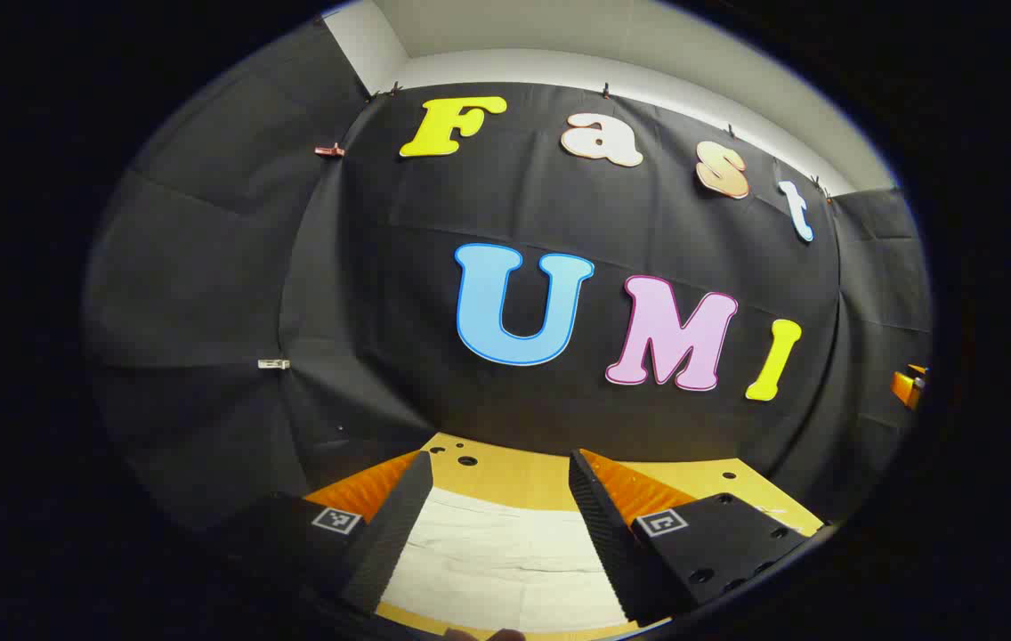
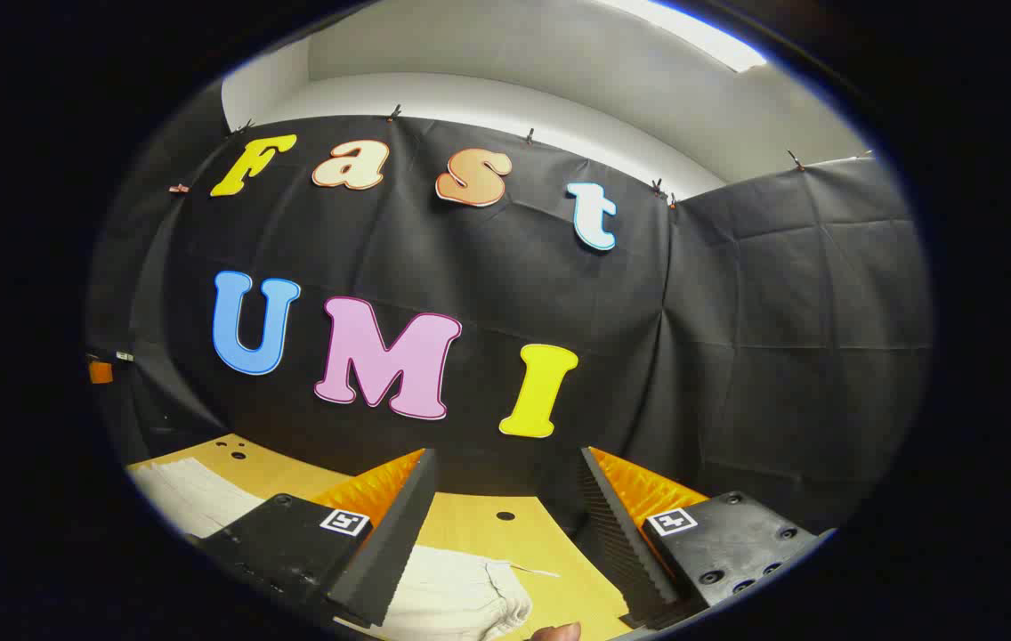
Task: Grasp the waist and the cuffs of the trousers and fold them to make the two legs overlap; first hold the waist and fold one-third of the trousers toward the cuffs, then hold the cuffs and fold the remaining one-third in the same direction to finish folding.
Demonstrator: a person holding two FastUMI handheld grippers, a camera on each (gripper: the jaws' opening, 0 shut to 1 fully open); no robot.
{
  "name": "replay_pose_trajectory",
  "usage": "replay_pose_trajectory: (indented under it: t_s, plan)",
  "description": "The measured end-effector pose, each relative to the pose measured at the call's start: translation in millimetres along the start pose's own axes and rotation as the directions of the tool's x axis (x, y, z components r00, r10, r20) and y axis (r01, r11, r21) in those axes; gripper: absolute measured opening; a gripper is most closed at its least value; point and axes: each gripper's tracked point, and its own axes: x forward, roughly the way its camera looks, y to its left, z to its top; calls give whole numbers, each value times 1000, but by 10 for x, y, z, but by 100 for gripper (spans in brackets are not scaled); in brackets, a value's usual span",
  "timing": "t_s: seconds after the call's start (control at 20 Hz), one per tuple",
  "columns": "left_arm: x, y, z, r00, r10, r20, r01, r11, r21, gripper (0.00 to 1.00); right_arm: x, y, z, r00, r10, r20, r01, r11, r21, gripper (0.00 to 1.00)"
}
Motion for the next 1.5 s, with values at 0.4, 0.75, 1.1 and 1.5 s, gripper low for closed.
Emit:
replay_pose_trajectory:
  t_s: [0.4, 0.75, 1.1, 1.5]
  plan:
    - [13, 28, -83, 1000, -6, -20, 6, 1000, 5, 96, -15, 9, -47, 1000, -1, -12, 0, 999, -36, 97]
    - [10, 115, -157, 1000, -8, -30, 8, 1000, 12, 96, -23, 72, -64, 1000, 2, -17, -3, 998, -57, 97]
    - [-77, 620, -548, 995, -36, -88, 60, 956, 286, 96, -105, 16, -394, 998, 26, -59, -41, 962, -268, 97]
    - [-120, 1312, -1726, 931, -67, -359, 302, 695, 653, 98, -270, -5, -901, 984, 53, -169, -122, 895, -430, 97]
